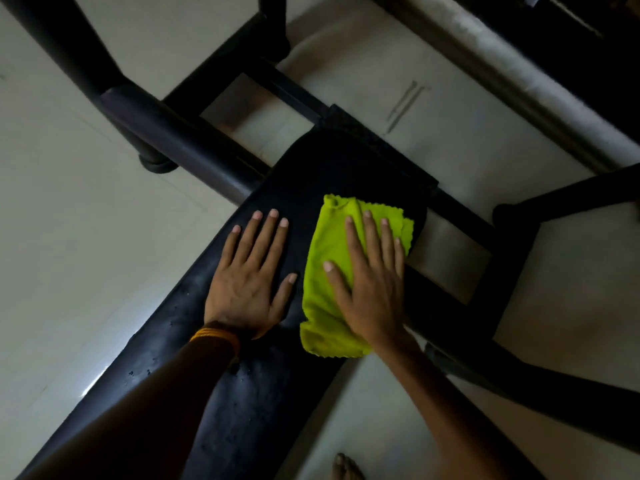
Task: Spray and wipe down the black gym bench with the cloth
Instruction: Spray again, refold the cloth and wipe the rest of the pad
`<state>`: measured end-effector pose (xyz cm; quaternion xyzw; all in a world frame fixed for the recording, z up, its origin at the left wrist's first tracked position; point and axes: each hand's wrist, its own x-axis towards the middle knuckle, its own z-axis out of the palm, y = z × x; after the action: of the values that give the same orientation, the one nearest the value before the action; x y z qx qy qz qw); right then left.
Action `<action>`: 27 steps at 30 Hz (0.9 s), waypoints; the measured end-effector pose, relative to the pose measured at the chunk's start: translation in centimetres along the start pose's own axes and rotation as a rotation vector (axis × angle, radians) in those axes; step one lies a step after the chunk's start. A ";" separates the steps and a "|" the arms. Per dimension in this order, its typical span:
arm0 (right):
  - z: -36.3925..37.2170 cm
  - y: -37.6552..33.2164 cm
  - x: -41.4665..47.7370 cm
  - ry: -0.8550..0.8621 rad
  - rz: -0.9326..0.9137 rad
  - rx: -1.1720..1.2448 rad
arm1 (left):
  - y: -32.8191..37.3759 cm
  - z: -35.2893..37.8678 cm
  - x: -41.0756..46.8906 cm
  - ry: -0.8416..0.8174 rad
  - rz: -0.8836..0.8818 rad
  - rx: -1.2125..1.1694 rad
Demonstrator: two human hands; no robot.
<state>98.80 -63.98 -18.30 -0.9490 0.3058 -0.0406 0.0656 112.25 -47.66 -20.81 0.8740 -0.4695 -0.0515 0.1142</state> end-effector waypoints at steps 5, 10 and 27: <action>0.7 4.2 8.5 0.096 0.409 0.097 | 0.1 0.0 0.1 0.011 0.000 -0.005; 0.6 -2.4 1.8 0.137 0.390 0.062 | 0.1 -0.1 0.1 -0.006 -0.008 0.003; -0.3 -5.3 2.2 -0.019 -0.006 -0.067 | -0.1 0.1 -0.1 0.026 0.009 -0.038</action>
<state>103.60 -61.08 -17.10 -0.9519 0.3036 -0.0215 0.0364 112.22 -47.54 -20.91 0.8700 -0.4710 -0.0485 0.1374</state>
